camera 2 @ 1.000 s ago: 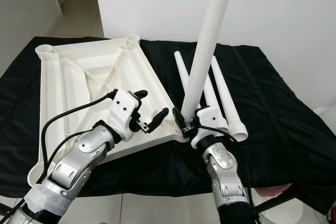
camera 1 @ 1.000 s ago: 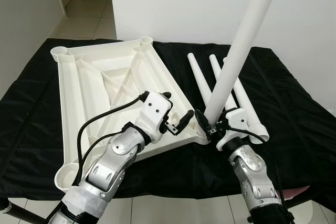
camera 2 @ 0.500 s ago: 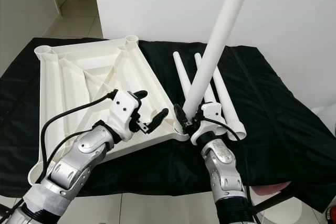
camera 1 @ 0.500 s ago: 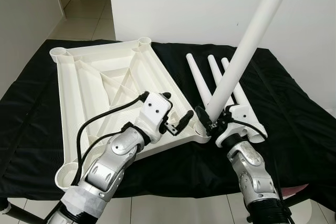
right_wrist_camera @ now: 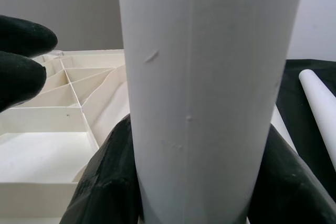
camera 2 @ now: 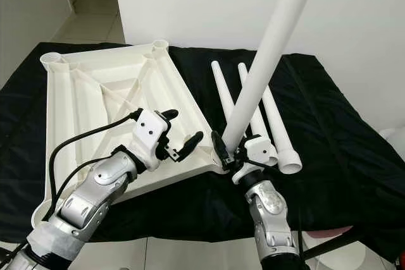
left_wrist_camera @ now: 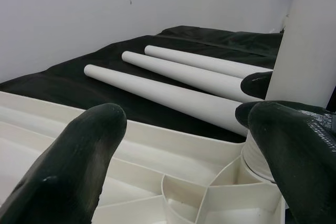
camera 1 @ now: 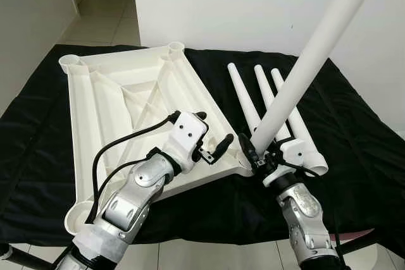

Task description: Building children table

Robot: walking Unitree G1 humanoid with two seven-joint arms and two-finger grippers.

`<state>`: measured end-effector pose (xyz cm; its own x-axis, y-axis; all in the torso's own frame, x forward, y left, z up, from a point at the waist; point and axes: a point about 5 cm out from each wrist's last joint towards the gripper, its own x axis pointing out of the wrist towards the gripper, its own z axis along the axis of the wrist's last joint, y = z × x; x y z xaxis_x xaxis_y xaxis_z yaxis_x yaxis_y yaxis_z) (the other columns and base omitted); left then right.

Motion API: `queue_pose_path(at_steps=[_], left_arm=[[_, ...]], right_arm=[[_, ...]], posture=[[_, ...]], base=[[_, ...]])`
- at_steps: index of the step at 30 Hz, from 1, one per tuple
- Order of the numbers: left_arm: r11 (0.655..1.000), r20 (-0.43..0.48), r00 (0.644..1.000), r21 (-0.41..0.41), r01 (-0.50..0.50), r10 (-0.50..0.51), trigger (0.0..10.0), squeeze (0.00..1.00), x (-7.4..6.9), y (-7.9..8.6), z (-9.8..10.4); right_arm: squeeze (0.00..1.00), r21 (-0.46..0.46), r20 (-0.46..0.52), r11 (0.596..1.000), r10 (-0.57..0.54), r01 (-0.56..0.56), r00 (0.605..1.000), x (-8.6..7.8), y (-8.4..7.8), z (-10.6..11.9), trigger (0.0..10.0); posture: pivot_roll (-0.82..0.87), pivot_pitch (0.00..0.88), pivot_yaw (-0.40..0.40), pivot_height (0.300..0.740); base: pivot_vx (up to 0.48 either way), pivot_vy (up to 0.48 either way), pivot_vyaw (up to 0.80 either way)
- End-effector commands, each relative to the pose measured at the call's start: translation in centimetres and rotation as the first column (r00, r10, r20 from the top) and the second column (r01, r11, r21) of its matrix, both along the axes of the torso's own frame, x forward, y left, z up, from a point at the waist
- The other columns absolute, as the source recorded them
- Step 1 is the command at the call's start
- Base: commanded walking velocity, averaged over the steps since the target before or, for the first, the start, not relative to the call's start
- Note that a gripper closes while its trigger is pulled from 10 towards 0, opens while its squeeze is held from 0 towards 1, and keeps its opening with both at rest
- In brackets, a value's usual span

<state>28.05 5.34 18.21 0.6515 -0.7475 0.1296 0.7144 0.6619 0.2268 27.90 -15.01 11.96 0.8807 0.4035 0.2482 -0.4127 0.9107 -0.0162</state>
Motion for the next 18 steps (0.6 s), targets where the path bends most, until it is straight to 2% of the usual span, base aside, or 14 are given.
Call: queue_pose_path(at_steps=[1, 4, 6, 8, 15, 18], left_arm=[[0.992, 0.013, 0.992, 0.031, 0.121, -0.122, 10.0, 0.00, -0.6, -0.6, 0.3], [0.992, 0.013, 0.992, 0.032, 0.123, -0.124, 10.0, 0.00, -0.6, -0.6, 0.3], [0.992, 0.012, 0.992, 0.033, 0.124, -0.125, 10.0, 0.00, -0.6, -0.6, 0.3], [0.992, 0.013, 0.992, 0.033, 0.124, -0.124, 10.0, 0.00, -0.6, -0.6, 0.3], [0.992, 0.015, 0.992, 0.033, 0.125, -0.125, 10.0, 0.00, -0.6, -0.6, 0.4], [0.992, 0.015, 0.992, 0.031, 0.124, -0.125, 10.0, 0.00, -0.5, -0.6, 0.4]], right_arm=[[0.00, -0.017, -0.175, 1.000, -0.010, 0.008, 0.984, -1.0, -0.4, -3.7, 10.0], [0.00, -0.026, -0.175, 1.000, -0.012, 0.007, 0.984, -0.9, -0.4, -3.7, 10.0], [0.00, -0.075, -0.155, 0.997, -0.011, -0.001, 0.988, -0.7, -0.3, -3.6, 10.0], [0.00, -0.083, -0.153, 0.997, -0.011, -0.002, 0.988, -0.6, -0.2, -3.6, 10.0], [0.00, -0.161, -0.226, 0.986, 0.012, -0.050, 0.974, 0.8, 0.1, -3.0, 10.0], [0.00, -0.133, -0.225, 0.989, 0.027, -0.058, 0.974, 1.1, 0.2, -2.7, 10.0]], posture=[[0.03, 0.069, -0.015, 0.740], [0.03, 0.069, -0.015, 0.740], [0.03, 0.073, -0.013, 0.740], [0.03, 0.073, -0.013, 0.740], [0.03, 0.071, -0.014, 0.740], [0.03, 0.069, -0.016, 0.740]], base=[[0.000, 0.000, 0.00], [0.000, 0.000, 0.00], [0.000, 0.000, 0.00], [0.000, 0.000, 0.00], [0.000, 0.000, 0.00], [0.000, 0.000, 0.00]])
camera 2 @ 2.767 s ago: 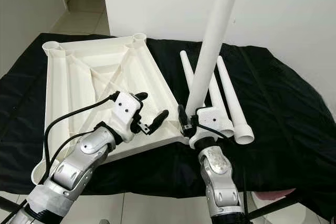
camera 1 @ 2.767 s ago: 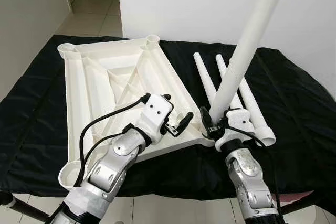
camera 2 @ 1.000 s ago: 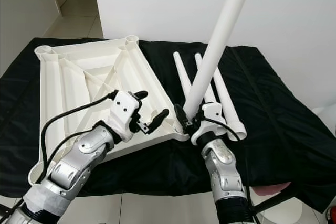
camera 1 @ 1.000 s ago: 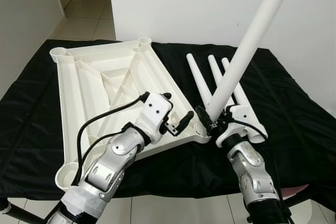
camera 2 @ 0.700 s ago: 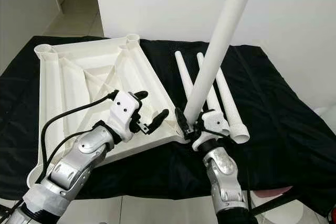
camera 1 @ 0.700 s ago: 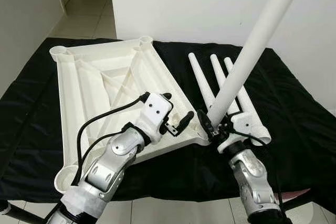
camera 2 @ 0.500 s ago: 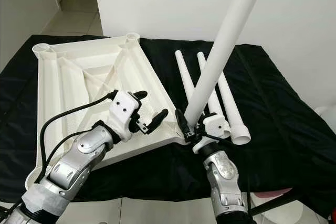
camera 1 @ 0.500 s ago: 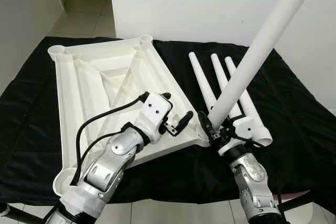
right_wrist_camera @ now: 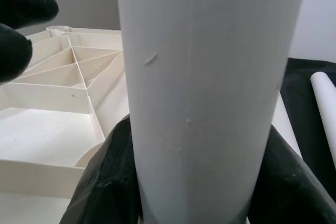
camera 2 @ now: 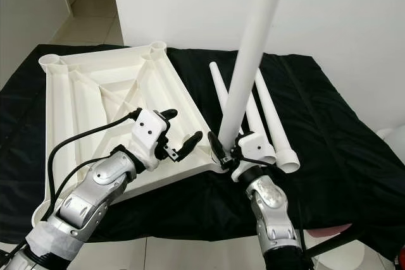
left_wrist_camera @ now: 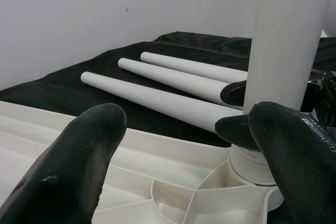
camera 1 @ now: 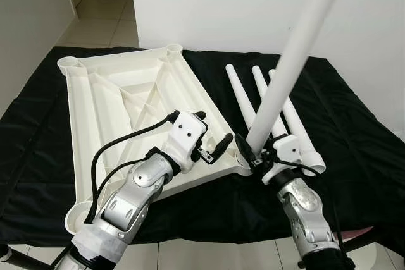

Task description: Building children table

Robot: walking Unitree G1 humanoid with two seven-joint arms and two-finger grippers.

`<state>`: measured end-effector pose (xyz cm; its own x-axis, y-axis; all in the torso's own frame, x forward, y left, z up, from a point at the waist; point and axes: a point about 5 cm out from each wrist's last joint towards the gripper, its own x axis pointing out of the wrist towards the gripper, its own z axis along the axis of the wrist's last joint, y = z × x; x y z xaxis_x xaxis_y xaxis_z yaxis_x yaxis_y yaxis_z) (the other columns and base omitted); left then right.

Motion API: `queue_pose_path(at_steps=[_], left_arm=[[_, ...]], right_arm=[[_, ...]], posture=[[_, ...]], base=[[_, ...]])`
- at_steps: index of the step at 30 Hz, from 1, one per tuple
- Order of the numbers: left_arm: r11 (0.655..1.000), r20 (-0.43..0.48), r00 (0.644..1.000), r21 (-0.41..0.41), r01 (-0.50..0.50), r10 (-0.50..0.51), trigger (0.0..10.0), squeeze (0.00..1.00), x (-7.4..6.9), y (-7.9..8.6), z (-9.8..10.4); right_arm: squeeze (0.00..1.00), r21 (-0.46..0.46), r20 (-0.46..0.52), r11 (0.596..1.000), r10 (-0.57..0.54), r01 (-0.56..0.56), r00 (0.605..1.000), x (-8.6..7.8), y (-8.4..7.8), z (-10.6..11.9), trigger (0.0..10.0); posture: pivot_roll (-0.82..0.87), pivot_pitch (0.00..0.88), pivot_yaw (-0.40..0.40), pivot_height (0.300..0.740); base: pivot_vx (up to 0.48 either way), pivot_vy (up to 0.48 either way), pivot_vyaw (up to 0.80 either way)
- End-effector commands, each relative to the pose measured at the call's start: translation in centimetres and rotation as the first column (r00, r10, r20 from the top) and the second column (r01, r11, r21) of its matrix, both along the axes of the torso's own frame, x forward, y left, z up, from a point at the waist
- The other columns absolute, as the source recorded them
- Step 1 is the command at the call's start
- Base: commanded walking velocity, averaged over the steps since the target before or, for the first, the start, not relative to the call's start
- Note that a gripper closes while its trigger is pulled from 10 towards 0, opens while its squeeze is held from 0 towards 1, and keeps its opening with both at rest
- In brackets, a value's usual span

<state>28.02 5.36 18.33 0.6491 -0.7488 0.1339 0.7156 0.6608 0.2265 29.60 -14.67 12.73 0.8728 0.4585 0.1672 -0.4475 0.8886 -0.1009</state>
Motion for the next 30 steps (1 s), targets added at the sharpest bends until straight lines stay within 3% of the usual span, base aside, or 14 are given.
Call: queue_pose_path(at_steps=[1, 6, 10, 17, 24, 30], left_arm=[[0.992, 0.014, 0.992, 0.035, 0.122, -0.123, 10.0, 0.00, -0.5, -0.7, 0.3], [0.992, 0.016, 0.993, 0.033, 0.120, -0.121, 10.0, 0.00, -0.5, -0.7, 0.3], [0.993, 0.016, 0.993, 0.032, 0.116, -0.116, 10.0, 0.00, -0.6, -0.6, 0.4], [0.992, 0.017, 0.993, 0.035, 0.119, -0.119, 10.0, 0.00, -0.6, -0.6, 0.4], [0.992, 0.018, 0.992, 0.038, 0.122, -0.122, 10.0, 0.00, -0.6, -0.7, 0.4], [0.992, 0.018, 0.993, 0.037, 0.119, -0.120, 10.0, 0.00, -0.6, -0.6, 0.3]], right_arm=[[0.00, -0.038, -0.182, 0.999, -0.009, 0.002, 0.983, -0.5, -0.2, -3.4, 10.0], [0.00, -0.024, -0.186, 1.000, -0.023, 0.019, 0.982, -0.7, -0.3, -4.0, 10.0], [0.00, 0.100, -0.259, 0.992, -0.050, 0.078, 0.965, -0.9, -0.7, -4.7, 10.0], [0.00, 0.105, -0.278, 0.988, -0.079, 0.112, 0.957, -0.9, -0.9, -4.9, 10.0], [0.00, 0.092, -0.229, 0.991, -0.078, 0.102, 0.970, -1.3, -0.7, -4.7, 10.0], [0.00, 0.035, -0.226, 0.994, -0.092, 0.103, 0.970, -1.6, -0.1, -5.0, 10.0]], posture=[[0.04, 0.070, -0.016, 0.740], [0.04, 0.072, -0.019, 0.740], [0.04, 0.075, -0.019, 0.740], [0.03, 0.076, -0.015, 0.740], [0.03, 0.079, -0.014, 0.740], [0.03, 0.081, -0.015, 0.740]], base=[[0.000, 0.000, 0.00], [0.000, 0.000, 0.00], [0.000, 0.000, 0.00], [0.000, 0.000, 0.00], [0.000, 0.000, 0.00], [0.000, 0.000, 0.00]])
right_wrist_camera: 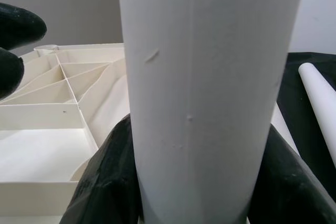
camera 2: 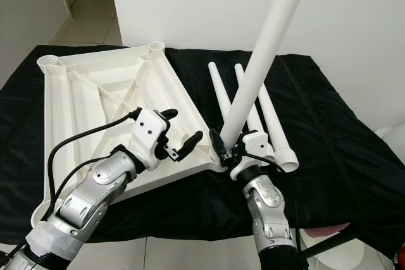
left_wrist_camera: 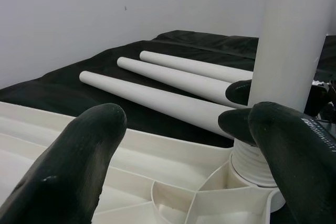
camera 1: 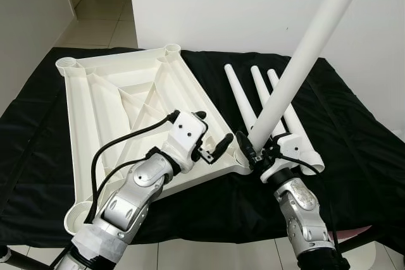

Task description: Building children table

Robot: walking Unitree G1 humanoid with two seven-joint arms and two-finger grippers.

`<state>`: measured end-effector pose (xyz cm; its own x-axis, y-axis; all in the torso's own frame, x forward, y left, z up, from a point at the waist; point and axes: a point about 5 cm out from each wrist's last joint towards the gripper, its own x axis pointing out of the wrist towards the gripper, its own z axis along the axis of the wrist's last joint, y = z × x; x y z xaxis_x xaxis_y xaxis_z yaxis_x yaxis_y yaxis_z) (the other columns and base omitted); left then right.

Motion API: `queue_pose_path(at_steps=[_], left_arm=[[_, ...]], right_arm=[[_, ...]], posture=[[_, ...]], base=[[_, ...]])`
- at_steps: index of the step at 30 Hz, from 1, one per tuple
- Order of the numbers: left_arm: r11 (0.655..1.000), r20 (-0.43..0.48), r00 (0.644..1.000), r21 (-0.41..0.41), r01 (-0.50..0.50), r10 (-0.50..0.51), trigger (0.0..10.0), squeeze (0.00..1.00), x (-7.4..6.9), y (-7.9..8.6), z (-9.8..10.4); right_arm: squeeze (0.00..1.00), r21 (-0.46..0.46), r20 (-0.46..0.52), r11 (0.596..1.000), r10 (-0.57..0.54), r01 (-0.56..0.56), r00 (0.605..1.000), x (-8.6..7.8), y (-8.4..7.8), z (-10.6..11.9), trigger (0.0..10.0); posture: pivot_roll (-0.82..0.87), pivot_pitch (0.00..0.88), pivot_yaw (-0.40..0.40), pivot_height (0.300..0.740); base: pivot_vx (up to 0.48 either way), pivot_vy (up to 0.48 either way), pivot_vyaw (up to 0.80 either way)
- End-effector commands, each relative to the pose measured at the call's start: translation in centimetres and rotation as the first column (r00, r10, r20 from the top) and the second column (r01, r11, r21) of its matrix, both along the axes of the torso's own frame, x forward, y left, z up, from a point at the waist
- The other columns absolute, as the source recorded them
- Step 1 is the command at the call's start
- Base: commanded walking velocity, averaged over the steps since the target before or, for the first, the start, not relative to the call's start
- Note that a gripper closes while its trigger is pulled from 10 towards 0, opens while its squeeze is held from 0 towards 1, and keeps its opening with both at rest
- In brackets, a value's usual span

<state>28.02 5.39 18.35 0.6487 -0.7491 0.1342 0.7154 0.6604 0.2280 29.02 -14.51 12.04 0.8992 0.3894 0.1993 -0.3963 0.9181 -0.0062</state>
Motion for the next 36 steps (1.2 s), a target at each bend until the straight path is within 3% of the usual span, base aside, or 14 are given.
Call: queue_pose_path(at_steps=[1, 6, 9, 12, 15, 31, 36], left_arm=[[0.992, 0.016, 0.993, 0.036, 0.118, -0.119, 10.0, 0.00, -0.6, -0.7, 0.3], [0.992, 0.016, 0.993, 0.035, 0.118, -0.119, 10.0, 0.00, -0.6, -0.7, 0.3], [0.992, 0.016, 0.993, 0.034, 0.118, -0.118, 10.0, 0.00, -0.6, -0.7, 0.3], [0.993, 0.018, 0.993, 0.033, 0.116, -0.117, 10.0, 0.00, -0.5, -0.7, 0.4], [0.993, 0.020, 0.993, 0.032, 0.115, -0.116, 10.0, 0.00, -0.5, -0.7, 0.4], [0.993, 0.022, 0.993, 0.027, 0.114, -0.115, 10.0, 0.00, -0.4, -0.9, 0.5], [0.993, 0.021, 0.993, 0.024, 0.112, -0.113, 10.0, 0.00, -0.4, -0.9, 0.5]], right_arm=[[0.00, -0.040, -0.229, 0.998, -0.054, 0.046, 0.972, -0.8, -0.3, -4.4, 10.0], [0.00, -0.028, -0.239, 0.997, -0.081, 0.076, 0.968, -0.6, -0.3, -4.4, 10.0], [0.00, -0.034, -0.239, 0.988, -0.156, 0.152, 0.958, -0.4, -0.5, -4.2, 10.0], [0.00, -0.014, -0.260, 0.951, -0.302, 0.309, 0.917, 0.1, -0.9, -4.1, 10.0], [0.00, 0.006, -0.278, 0.928, -0.357, 0.373, 0.892, 0.2, -0.9, -4.1, 10.0], [0.00, 0.020, -0.217, 0.916, -0.387, 0.400, 0.896, 0.9, 0.9, -2.6, 10.0], [0.00, 0.018, -0.139, 0.925, -0.374, 0.380, 0.917, 0.9, 1.3, -1.2, 10.0]], posture=[[0.03, 0.081, -0.015, 0.740], [0.03, 0.083, -0.017, 0.740], [0.03, 0.082, -0.018, 0.740], [0.03, 0.083, -0.022, 0.740], [0.03, 0.083, -0.022, 0.740], [0.03, 0.081, -0.025, 0.740], [0.03, 0.081, -0.028, 0.740]], base=[[0.000, 0.000, 0.00], [0.000, 0.000, 0.00], [0.000, 0.000, 0.00], [0.000, 0.000, 0.00], [0.000, 0.000, 0.00], [0.000, 0.000, 0.00], [0.000, 0.000, 0.00]])
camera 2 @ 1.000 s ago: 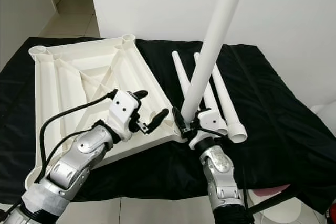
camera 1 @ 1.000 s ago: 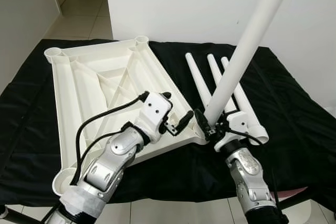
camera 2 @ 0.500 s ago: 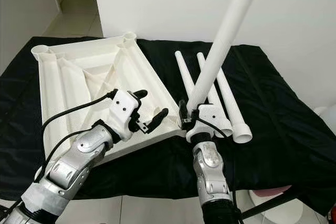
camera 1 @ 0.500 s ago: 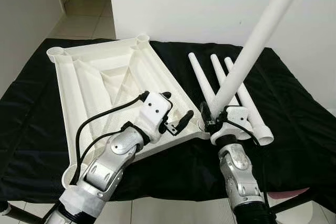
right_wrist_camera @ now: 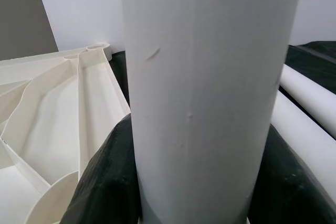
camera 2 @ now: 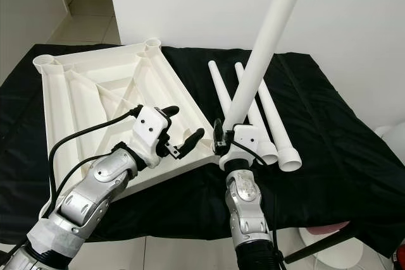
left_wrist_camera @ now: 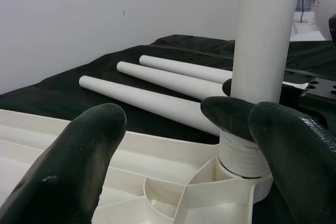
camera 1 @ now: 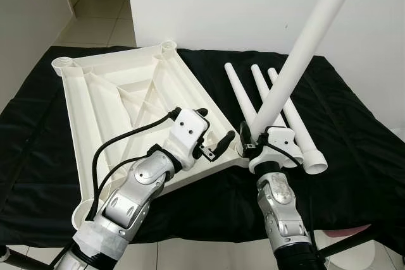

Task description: Building children table

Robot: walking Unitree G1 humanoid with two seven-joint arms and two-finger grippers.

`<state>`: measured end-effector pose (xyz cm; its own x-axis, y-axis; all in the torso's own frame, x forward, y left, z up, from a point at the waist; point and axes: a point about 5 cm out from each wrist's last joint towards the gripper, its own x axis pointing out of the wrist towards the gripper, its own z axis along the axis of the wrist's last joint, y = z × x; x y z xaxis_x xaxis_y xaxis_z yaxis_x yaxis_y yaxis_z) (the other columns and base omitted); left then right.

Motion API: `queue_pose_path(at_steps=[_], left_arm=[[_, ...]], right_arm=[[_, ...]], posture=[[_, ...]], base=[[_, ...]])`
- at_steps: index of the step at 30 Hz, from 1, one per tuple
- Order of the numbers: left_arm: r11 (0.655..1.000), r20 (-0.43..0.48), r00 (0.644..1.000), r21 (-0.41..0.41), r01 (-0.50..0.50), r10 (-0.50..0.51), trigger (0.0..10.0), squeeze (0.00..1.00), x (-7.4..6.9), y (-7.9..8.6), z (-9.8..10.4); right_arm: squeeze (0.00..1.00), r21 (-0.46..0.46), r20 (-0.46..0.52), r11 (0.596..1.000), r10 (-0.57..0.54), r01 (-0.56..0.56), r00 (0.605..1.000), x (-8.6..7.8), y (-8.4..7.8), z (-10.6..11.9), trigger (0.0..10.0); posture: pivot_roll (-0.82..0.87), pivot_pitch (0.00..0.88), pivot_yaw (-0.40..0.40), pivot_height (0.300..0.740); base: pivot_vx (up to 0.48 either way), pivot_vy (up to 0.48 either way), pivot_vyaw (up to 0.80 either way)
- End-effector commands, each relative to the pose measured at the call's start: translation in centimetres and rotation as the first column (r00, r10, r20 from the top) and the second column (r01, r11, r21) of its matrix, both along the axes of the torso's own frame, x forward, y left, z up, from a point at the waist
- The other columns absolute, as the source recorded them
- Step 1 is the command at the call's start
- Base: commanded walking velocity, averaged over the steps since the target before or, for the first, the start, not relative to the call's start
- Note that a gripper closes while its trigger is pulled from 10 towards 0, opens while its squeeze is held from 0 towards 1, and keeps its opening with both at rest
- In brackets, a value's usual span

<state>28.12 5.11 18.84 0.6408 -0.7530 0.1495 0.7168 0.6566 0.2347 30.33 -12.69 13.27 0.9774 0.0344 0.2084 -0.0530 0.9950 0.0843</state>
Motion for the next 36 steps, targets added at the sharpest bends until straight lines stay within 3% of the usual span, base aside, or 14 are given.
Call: queue_pose_path(at_steps=[1, 5, 7, 9, 20, 21, 24, 28, 34, 35, 36], left_arm=[[0.994, 0.006, 0.995, 0.031, 0.104, -0.104, 10.0, 0.00, -0.5, -0.6, 0.0], [0.994, 0.006, 0.995, 0.030, 0.104, -0.104, 10.0, 0.00, -0.5, -0.6, -0.1], [0.994, 0.005, 0.994, 0.031, 0.106, -0.106, 10.0, 0.00, -0.5, -0.7, -0.1], [0.994, 0.005, 0.994, 0.031, 0.106, -0.106, 10.0, 0.00, -0.5, -0.7, -0.1], [0.992, -0.001, 0.993, 0.017, 0.121, -0.121, 10.0, 0.00, -0.5, -1.1, -0.1], [0.991, -0.019, 0.991, -0.010, 0.130, -0.130, 10.0, 1.00, -0.5, -1.1, 0.1], [0.988, -0.041, 0.988, -0.052, 0.149, -0.151, 10.0, 1.00, -0.6, -1.1, 0.3], [0.969, -0.067, 0.977, -0.163, 0.187, -0.200, 10.0, 1.00, -0.6, -1.0, 1.9], [0.941, -0.092, 0.959, -0.238, 0.239, -0.267, 10.0, 0.98, -0.6, -1.2, 3.6], [0.928, -0.106, 0.949, -0.266, 0.261, -0.297, 10.0, 0.00, -0.6, -1.4, 4.1], [0.919, -0.115, 0.940, -0.279, 0.279, -0.321, 10.0, 0.00, -0.6, -1.6, 4.5]], right_arm=[[0.00, -0.032, -0.092, 0.999, -0.027, 0.025, 0.995, -0.3, -0.5, -1.5, 10.0], [0.00, -0.035, -0.027, 0.999, -0.021, 0.020, 0.999, -0.1, -0.4, 0.2, 10.0], [0.00, -0.040, 0.062, 0.999, 0.000, 0.002, 0.998, -0.1, -0.1, 2.9, 10.0], [0.00, -0.040, 0.088, 0.999, 0.007, -0.003, 0.996, -0.1, -0.1, 3.6, 10.0], [0.00, -0.057, 0.166, 0.998, 0.039, -0.030, 0.985, -0.2, 0.0, 5.8, 10.0], [0.00, -0.064, 0.157, 0.998, 0.037, -0.028, 0.987, -0.1, -0.2, 5.6, 10.0], [0.00, -0.076, 0.146, 0.997, 0.038, -0.027, 0.989, 0.1, -0.7, 5.4, 10.0], [0.00, -0.160, 0.116, 0.987, 0.046, -0.027, 0.992, 0.8, -2.4, 5.0, 10.0], [0.00, -0.230, 0.065, 0.970, 0.097, -0.080, 0.993, 1.4, -3.1, 4.6, 10.0], [0.00, -0.251, 0.049, 0.961, 0.131, -0.115, 0.990, 1.5, -2.9, 4.4, 10.0], [0.00, -0.268, 0.037, 0.952, 0.164, -0.148, 0.986, 1.6, -2.6, 4.3, 10.0]], posture=[[0.03, 0.080, -0.029, 0.740], [0.03, 0.079, -0.028, 0.740], [0.03, 0.079, -0.028, 0.740], [0.03, 0.079, -0.028, 0.740], [0.03, 0.063, -0.035, 0.740], [0.02, 0.060, -0.034, 0.740], [0.02, 0.060, -0.034, 0.740], [0.02, 0.056, -0.033, 0.740], [0.03, 0.052, -0.032, 0.740], [0.03, 0.049, -0.032, 0.740], [0.03, 0.050, -0.031, 0.740]], base=[[0.000, 0.000, 0.00], [0.000, 0.000, 0.00], [0.000, 0.000, 0.00], [0.000, 0.000, 0.00], [0.000, 0.000, 0.00], [0.000, 0.000, 0.00], [0.000, 0.000, 0.00], [0.000, 0.000, 0.00], [0.000, 0.000, 0.00], [0.000, 0.000, 0.00], [0.000, 0.000, 0.00]])
